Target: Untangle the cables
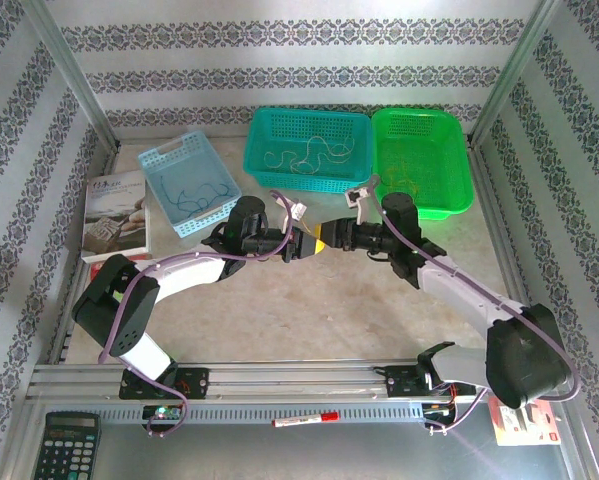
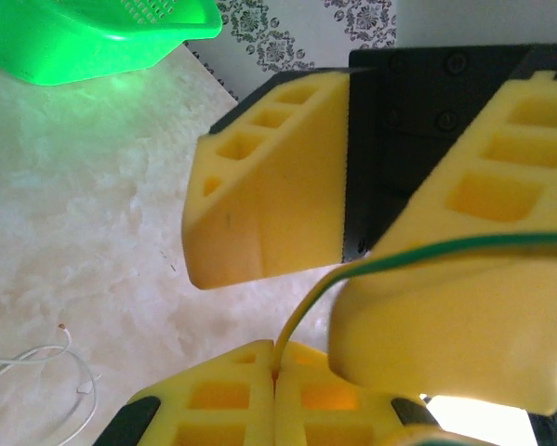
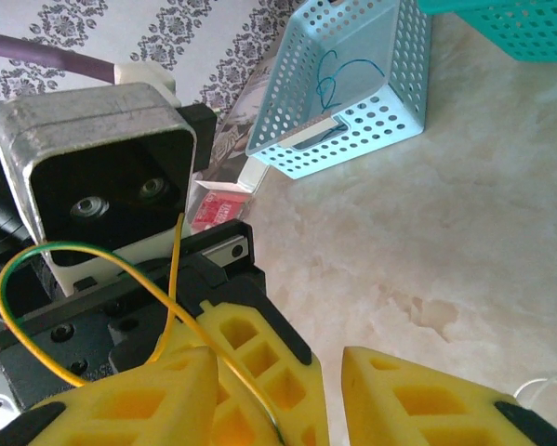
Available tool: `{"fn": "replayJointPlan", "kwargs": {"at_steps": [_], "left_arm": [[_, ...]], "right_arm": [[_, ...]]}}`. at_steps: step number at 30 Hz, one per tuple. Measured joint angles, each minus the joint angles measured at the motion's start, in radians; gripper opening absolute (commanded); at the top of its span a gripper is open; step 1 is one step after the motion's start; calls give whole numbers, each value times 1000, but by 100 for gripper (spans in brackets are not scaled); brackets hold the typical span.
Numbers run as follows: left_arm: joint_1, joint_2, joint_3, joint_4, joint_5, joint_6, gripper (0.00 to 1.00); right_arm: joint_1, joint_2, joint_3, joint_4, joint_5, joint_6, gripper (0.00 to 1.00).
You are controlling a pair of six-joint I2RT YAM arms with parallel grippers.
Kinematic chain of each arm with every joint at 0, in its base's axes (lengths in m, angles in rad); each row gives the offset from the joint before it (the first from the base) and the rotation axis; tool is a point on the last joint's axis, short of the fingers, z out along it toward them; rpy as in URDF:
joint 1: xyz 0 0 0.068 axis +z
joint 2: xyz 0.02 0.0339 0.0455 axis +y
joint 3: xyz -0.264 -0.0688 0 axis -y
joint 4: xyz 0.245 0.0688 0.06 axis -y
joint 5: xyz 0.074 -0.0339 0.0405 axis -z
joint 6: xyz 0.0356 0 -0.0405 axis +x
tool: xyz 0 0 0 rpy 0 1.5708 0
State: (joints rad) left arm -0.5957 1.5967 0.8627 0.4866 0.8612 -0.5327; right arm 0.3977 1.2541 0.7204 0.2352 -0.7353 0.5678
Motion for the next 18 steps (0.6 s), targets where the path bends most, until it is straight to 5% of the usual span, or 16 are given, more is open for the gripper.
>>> {"fn": "replayJointPlan", "kwargs": {"at_steps": [6,8,13,18], "left_arm": [[0,8,0,0,3,-1,0],[0,10,0,0,3,-1,0],[0,8,0,-2,-16,5,37],[2,-40,-41,0,-74,10,55]], "right_arm": [[18,30,35,9,-9,-3,3],[19,34,39,8,-11,-5,0],[17,34,39,9,-10,-3,0],[-35,23,39,8,-6,-1,0]]}}
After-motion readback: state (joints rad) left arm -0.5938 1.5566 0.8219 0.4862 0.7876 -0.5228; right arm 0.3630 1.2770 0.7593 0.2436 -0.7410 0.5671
